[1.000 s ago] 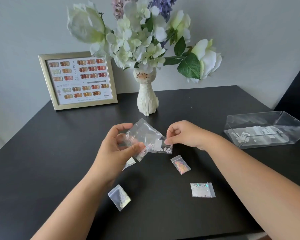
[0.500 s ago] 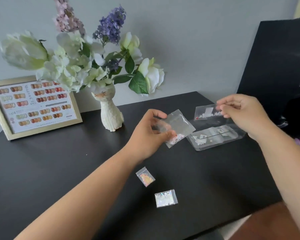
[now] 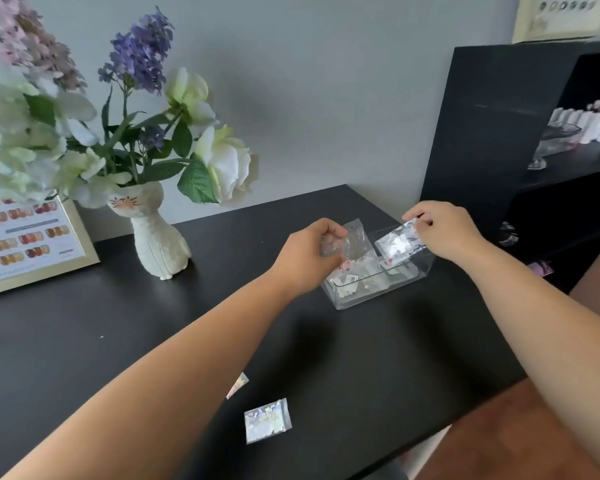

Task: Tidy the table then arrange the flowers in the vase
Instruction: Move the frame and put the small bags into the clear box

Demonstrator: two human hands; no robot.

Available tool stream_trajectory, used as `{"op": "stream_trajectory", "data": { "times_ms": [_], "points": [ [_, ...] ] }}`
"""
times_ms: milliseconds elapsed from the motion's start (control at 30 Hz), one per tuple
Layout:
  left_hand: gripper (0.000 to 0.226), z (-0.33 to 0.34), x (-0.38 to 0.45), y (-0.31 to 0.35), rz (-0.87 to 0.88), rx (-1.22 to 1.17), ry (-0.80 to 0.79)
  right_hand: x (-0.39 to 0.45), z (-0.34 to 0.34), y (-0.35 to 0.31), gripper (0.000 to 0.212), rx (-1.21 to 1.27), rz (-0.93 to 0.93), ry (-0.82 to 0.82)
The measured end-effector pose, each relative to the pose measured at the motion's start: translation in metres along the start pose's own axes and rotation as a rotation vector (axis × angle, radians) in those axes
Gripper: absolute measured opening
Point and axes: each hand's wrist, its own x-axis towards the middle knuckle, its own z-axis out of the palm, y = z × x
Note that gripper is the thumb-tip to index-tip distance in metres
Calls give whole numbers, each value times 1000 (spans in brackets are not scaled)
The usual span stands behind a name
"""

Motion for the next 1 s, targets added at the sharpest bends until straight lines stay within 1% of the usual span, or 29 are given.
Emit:
{"op": "stream_trajectory", "data": {
  "times_ms": [100, 200, 267, 367, 467, 567, 667, 833, 900, 1000],
  "points": [
    [19, 7, 2, 2, -7, 103, -70, 5, 6, -2, 35, -66, 47, -114],
    [19, 11, 1, 1, -36, 228, -108, 4, 9, -1, 36, -72, 103, -172],
    [21, 11, 1, 1, -42, 284, -117, 1, 11, 0, 37, -89, 103, -183],
    [21, 8, 2, -1, -40, 314, -122, -3, 12, 0, 40, -153, 78, -155],
    [21, 7, 1, -4, -14, 354, -110, -6, 12, -2, 37, -217, 59, -146],
    [22, 6, -2, -6, 14, 368, -97, -10, 14, -4, 31, -296, 24, -101],
    [19, 2, -9, -7, 19, 358, -105, -17, 17, -8, 30, -348, -14, -36],
    [19, -23, -36, -9, 65, 356, -83, -34, 11, -25, 26, -421, -77, 123],
    [22, -41, -55, -15, 69, 344, -84, -45, 10, -32, 23, -354, -106, 161],
    [24, -68, -88, -30, 51, 303, -119, -69, 16, -47, 20, -142, -197, 186]
  ]
}}
